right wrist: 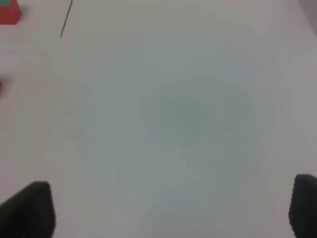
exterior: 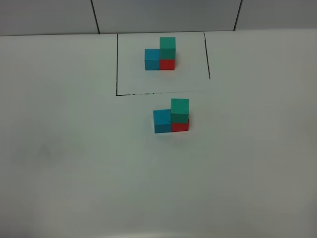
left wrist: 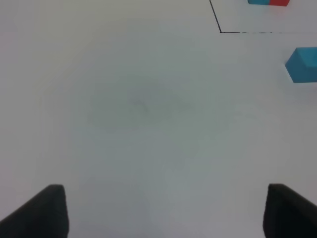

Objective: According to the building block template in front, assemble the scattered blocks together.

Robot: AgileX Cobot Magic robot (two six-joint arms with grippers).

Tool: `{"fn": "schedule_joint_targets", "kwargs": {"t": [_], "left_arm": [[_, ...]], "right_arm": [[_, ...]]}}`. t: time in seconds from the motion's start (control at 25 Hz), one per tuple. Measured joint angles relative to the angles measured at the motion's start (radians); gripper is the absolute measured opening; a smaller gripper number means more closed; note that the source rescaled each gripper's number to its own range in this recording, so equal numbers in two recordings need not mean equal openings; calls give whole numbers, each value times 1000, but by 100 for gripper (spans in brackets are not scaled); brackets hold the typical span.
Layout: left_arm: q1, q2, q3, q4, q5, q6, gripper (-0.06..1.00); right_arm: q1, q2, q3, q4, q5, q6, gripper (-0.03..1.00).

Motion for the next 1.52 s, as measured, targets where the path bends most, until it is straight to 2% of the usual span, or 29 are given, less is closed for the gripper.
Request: {"fn": "schedule_joint_targets", "kwargs": {"t": [0.08,0.28,0.44,0.68,0.84,1.52], "left_arm": [[0,0,0,0,0,0,76],[0,0,0,0,0,0,76],[0,0,0,0,0,0,76],[0,0,0,0,0,0,76],[0,0,0,0,0,0,76],[0,0,0,0,0,0,76]], "right_arm": [[-18,0,0,0,0,-1,91],[-187,0,0,2,0,-5,88],[-259,0,0,15,0,-17,80],[-282,0,1,82,0,-88,60],[-282,0,1,109,0,-100,52],[-282,0,1,113,0,-101,50]]}}
